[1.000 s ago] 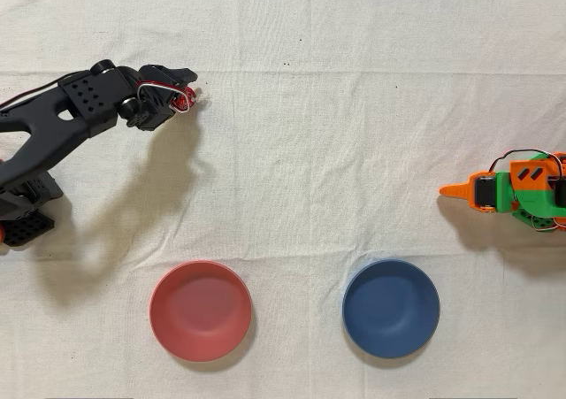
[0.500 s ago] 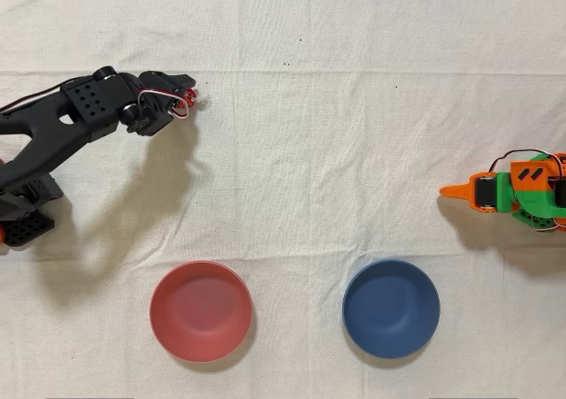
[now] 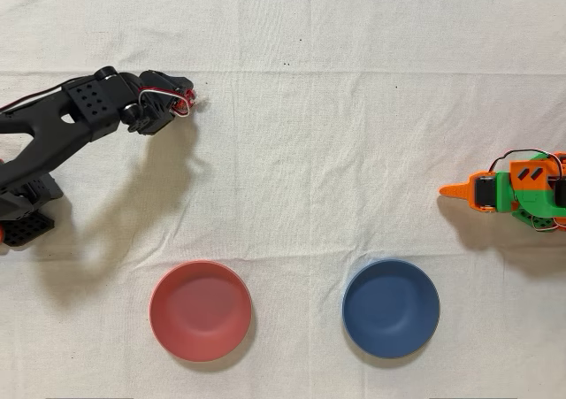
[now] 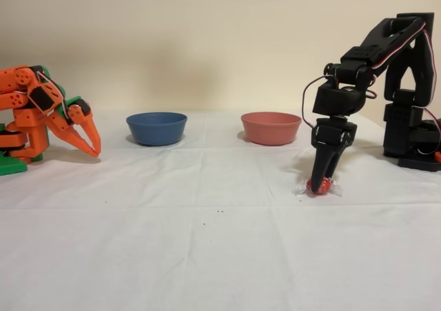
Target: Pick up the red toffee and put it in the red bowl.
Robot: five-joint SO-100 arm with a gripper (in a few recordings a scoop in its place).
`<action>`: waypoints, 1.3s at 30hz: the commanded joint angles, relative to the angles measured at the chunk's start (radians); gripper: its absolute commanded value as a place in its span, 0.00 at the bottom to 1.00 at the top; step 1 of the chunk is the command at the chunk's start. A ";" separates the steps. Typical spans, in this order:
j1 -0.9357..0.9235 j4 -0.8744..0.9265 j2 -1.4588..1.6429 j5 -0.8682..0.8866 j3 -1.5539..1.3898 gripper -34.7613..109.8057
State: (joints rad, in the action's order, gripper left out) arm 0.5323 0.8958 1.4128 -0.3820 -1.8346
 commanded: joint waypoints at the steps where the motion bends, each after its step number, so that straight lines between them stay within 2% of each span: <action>1: 0.009 0.003 0.018 -0.006 0.051 0.39; 9: 0.009 -0.002 0.020 0.000 0.041 0.33; 22: 0.005 0.021 0.072 -0.012 0.015 0.32; 39: -0.083 0.273 0.423 -0.080 0.029 0.32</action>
State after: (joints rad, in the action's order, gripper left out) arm 0.4786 1.0983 1.6782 -0.4280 -1.8285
